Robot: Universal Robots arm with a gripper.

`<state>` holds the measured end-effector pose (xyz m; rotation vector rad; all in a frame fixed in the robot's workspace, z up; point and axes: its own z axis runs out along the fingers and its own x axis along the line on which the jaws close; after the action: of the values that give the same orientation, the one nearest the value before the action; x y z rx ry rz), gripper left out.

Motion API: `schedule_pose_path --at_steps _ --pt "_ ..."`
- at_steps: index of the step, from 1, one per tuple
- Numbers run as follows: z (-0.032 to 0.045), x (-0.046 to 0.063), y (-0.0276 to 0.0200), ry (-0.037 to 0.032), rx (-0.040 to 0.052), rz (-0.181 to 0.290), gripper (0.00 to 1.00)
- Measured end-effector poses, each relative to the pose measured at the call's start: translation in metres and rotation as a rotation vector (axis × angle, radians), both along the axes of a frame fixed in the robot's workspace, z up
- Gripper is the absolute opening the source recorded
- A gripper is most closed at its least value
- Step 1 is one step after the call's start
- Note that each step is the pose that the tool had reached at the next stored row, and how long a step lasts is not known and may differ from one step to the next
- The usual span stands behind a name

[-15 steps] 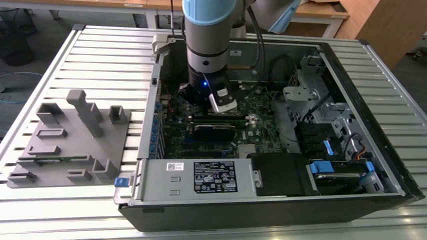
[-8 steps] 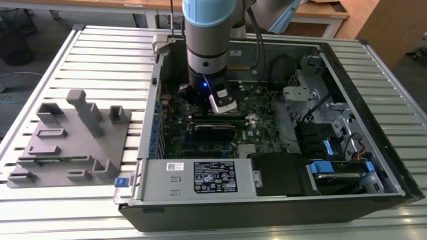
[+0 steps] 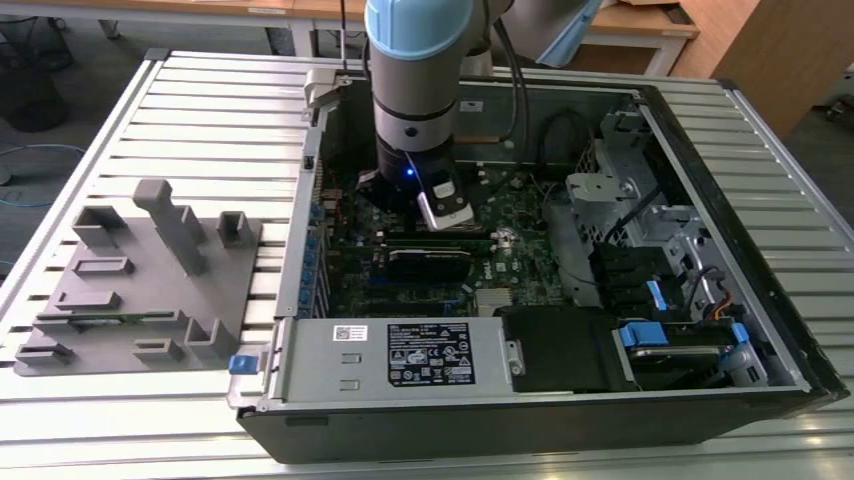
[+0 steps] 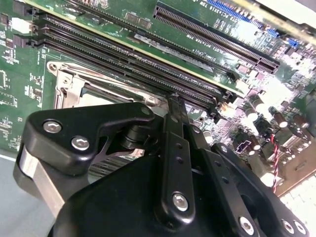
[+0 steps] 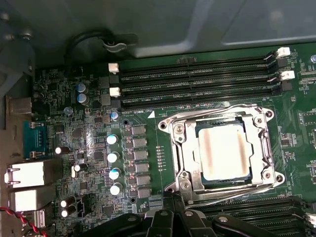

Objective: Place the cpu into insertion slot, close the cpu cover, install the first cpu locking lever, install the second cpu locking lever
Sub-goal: 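Install the second cpu locking lever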

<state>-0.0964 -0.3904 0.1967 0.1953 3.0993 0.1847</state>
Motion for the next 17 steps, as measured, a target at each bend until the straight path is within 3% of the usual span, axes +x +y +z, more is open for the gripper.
schedule_pose_path --at_steps 13,17 --pt "-0.0007 0.0000 0.0004 0.0000 0.0024 0.000 0.10" --pt "0.0036 0.0000 0.0004 0.0001 0.0022 0.000 0.10"
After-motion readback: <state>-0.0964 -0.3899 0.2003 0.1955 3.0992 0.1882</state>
